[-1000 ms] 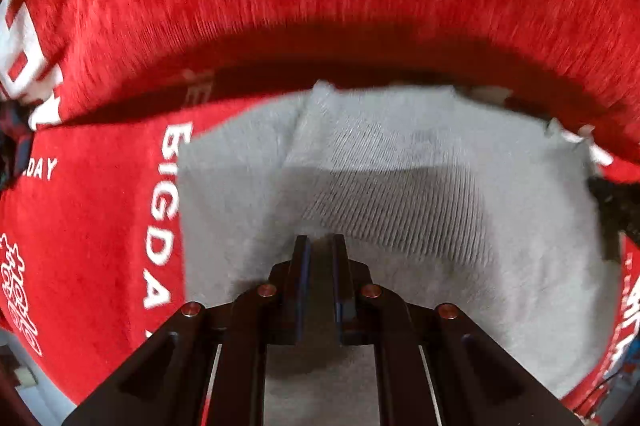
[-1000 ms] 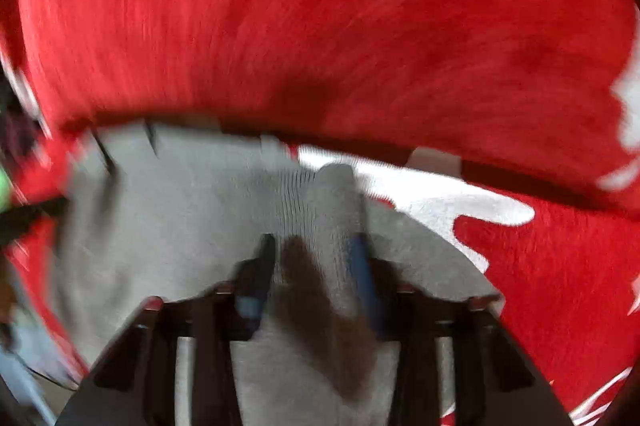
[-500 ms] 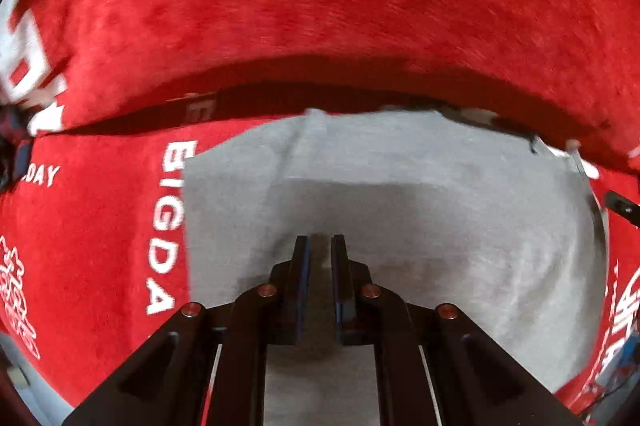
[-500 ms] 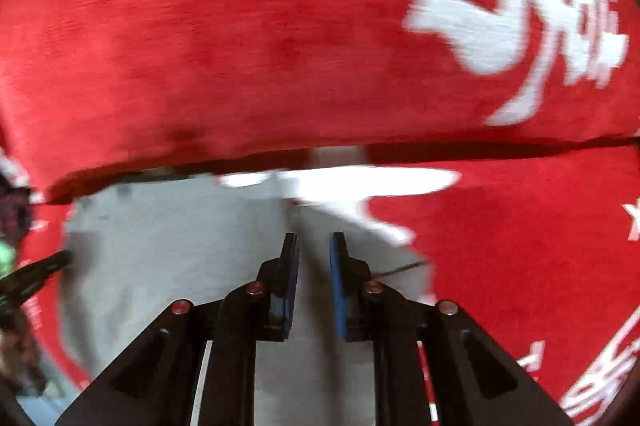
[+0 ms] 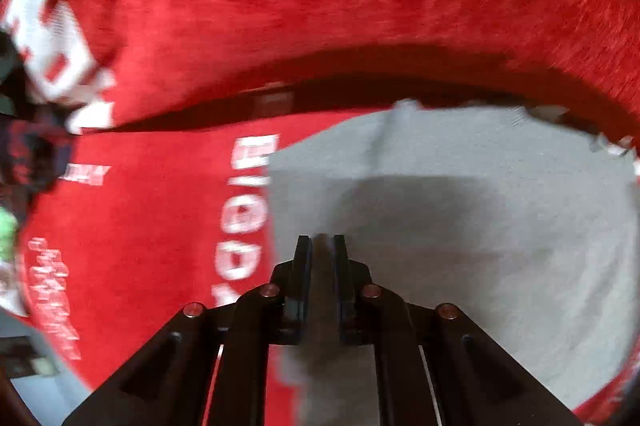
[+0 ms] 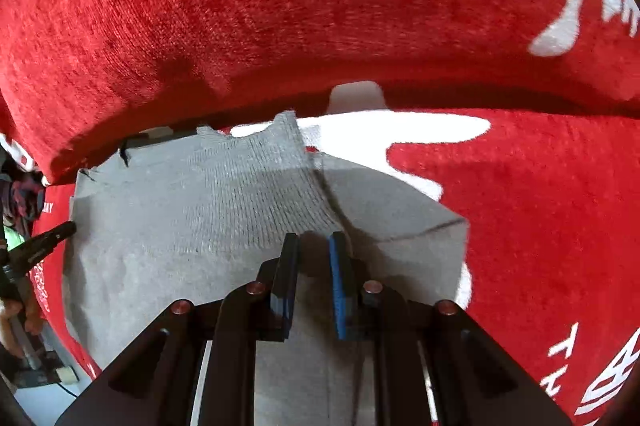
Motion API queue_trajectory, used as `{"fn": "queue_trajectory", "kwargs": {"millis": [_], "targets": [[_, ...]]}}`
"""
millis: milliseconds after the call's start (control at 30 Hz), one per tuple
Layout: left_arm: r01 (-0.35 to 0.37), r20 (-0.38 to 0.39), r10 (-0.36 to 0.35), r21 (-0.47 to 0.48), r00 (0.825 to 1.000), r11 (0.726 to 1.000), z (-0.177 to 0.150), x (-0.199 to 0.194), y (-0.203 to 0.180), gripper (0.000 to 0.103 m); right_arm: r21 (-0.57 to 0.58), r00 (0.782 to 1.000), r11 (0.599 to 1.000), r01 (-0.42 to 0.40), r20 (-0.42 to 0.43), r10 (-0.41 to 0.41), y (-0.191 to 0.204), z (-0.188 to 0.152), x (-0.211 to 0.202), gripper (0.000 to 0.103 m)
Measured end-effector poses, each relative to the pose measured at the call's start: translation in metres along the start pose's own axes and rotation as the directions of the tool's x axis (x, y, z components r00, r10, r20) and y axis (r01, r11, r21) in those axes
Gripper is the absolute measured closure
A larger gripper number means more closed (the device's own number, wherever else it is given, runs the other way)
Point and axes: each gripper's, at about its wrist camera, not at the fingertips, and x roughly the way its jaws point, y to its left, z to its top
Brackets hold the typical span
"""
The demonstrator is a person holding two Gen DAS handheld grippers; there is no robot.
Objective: Fold small clothes
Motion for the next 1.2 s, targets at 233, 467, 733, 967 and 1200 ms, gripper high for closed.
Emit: {"fn": "queue_trajectory", "kwargs": {"millis": [233, 467, 733, 967, 1200], "targets": [[0.099, -0.045, -0.104, -0.111, 0.994, 0.989, -0.035, -0.019, 0.032, 0.092, 0.142, 0.992, 0.982, -0.127, 0.007, 0.127, -0.043, -0.027, -0.03, 0.081], [0.161, -0.026, -0.166, -0.132, 0.986, 0.978, -0.061, -0.037, 0.029, 0.043, 0.259, 0.949, 0.92, -0.296, -0.035, 0.315, -0.048, -0.073, -0.044, 0.06], [0.188, -0.04, -0.194, -0.13, 0.98, 0.974, -0.087, -0.036, 0.027, 0.002, 0.365, 0.897, 0.843, -0.395, -0.047, 0.44, -0.029, -0.132, -0.025, 0.05], [0.329, -0.14, -0.39, -0.326, 0.91, 0.886, -0.13, 0.003, 0.056, 0.002, 0.57, 0.894, 0.737, -0.364, -0.009, 0.448, -0.043, -0.197, -0.009, 0.05], [0.341, -0.068, -0.414, -0.458, 0.908, 0.821, -0.148, 0.013, 0.069, 0.059, 0.741, 0.854, 0.484, -0.465, 0.233, 0.465, -0.068, -0.22, 0.007, 0.051]]}}
